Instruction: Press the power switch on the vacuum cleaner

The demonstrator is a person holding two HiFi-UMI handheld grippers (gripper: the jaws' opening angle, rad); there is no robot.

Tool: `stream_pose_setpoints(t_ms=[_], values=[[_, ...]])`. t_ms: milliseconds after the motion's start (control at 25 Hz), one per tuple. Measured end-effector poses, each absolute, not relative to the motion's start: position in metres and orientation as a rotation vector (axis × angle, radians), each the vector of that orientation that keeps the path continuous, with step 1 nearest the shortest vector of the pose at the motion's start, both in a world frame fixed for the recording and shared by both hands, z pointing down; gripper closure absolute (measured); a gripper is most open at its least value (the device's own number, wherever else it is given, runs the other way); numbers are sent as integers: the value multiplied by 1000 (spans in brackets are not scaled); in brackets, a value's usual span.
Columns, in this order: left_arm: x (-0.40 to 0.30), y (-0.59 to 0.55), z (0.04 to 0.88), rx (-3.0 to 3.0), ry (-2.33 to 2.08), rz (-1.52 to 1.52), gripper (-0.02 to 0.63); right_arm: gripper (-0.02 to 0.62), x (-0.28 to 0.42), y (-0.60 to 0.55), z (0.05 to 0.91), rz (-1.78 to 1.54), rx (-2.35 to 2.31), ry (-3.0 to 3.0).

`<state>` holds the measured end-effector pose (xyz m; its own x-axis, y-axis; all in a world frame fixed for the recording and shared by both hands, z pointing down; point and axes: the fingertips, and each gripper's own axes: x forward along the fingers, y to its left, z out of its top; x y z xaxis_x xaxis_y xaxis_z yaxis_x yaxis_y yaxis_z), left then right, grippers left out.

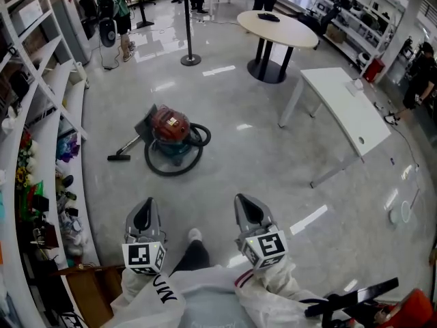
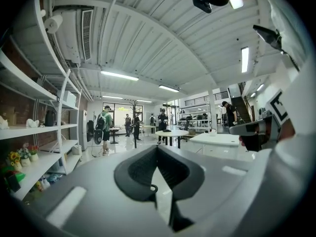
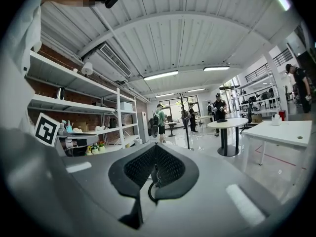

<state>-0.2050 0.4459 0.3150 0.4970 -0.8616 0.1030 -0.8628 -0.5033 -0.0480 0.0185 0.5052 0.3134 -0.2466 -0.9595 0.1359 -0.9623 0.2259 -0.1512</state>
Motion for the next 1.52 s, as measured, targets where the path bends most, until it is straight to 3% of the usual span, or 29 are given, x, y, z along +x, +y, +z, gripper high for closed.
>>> stream_pose_setpoints(t_ms=[1040, 1520], values=[[-234, 285, 314, 2728, -1521, 139, 606, 595, -23, 333, 303, 285, 1877, -2441], [-232, 253, 320, 2739, -1454, 134, 606, 595, -20, 308, 307, 301, 1916, -2381]])
